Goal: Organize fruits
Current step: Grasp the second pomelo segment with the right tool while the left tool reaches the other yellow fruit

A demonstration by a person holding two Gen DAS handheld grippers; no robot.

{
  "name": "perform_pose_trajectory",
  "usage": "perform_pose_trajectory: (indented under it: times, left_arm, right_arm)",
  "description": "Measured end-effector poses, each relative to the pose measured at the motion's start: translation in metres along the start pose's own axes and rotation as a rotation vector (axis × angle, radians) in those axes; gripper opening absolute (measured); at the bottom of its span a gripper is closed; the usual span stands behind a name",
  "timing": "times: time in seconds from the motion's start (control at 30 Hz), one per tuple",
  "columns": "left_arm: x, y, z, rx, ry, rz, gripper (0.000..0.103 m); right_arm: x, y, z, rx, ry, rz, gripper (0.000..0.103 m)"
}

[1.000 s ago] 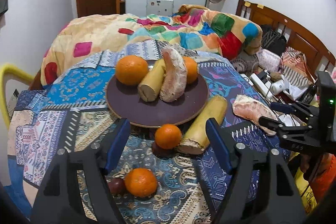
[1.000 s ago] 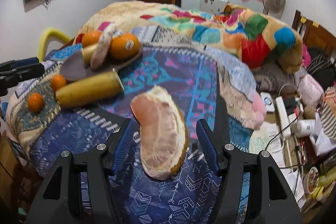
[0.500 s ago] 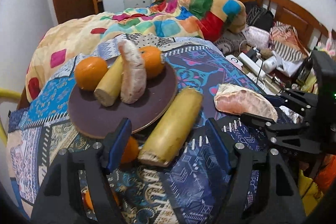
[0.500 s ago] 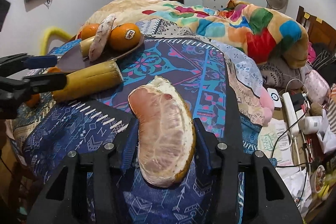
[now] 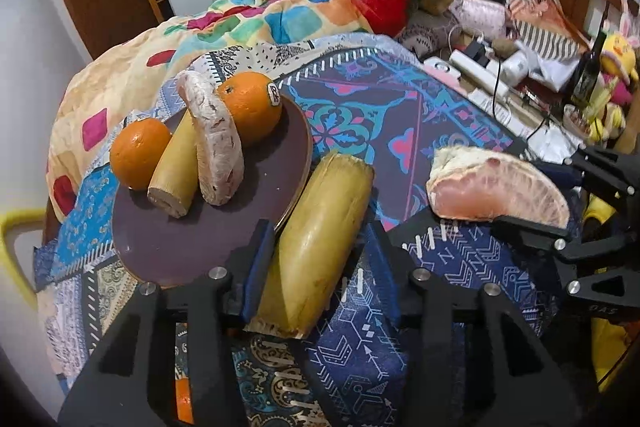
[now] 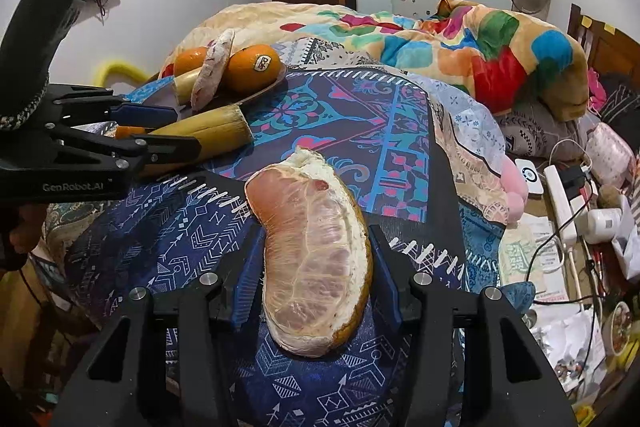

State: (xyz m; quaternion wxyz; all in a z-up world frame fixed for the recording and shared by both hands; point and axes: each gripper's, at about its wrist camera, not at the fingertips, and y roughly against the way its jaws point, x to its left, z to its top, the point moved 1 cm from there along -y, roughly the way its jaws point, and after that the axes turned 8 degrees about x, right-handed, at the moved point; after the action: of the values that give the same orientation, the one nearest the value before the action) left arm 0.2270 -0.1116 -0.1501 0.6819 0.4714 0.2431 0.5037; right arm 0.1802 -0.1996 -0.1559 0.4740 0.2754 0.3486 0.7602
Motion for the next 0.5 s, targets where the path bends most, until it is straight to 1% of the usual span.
perform_pose_trajectory:
  times: [0.07, 0.13, 0.2, 0.27, 0.33, 0.4, 0.43, 0.47, 0.5]
  left_arm:
    - [0.0, 0.0, 0.0, 0.029, -0.013, 0.0, 0.047]
    - [0.001, 0.002, -0.001, 0.057, -0.006, -0.018, 0.047]
    - [0.002, 0.004, -0.002, 0.073, 0.002, -0.046, 0.047]
    - [0.004, 0.004, -0.001, 0.082, 0.012, -0.054, 0.047]
    - [0.005, -0.001, 0.001, 0.102, 0.015, -0.052, 0.046]
    - [0.007, -0.01, 0.004, 0.135, 0.026, -0.077, 0.047]
    - [0.007, -0.014, 0.004, 0.148, 0.033, -0.086, 0.046]
    - [0.006, -0.016, 0.004, 0.149, 0.034, -0.077, 0.041]
    - [0.005, -0.016, 0.003, 0.142, 0.028, -0.066, 0.04]
  right_arm:
    - [-0.001, 0.001, -0.001, -0.005, -0.005, 0.012, 0.047]
    - [-0.002, 0.003, -0.003, -0.008, -0.006, 0.021, 0.047]
    - [-0.001, 0.003, -0.005, -0.011, -0.003, 0.023, 0.047]
    - [-0.001, 0.003, -0.005, -0.014, 0.001, 0.023, 0.047]
    - [-0.001, 0.002, -0.005, -0.017, -0.003, 0.031, 0.047]
    - [0.0, 0.002, -0.004, -0.019, -0.008, 0.037, 0.048]
    - [0.0, 0.002, -0.004, -0.02, -0.009, 0.037, 0.048]
    - [0.0, 0.002, -0.005, -0.021, -0.009, 0.036, 0.048]
    - [0.001, 0.002, -0.005, -0.021, -0.008, 0.036, 0.048]
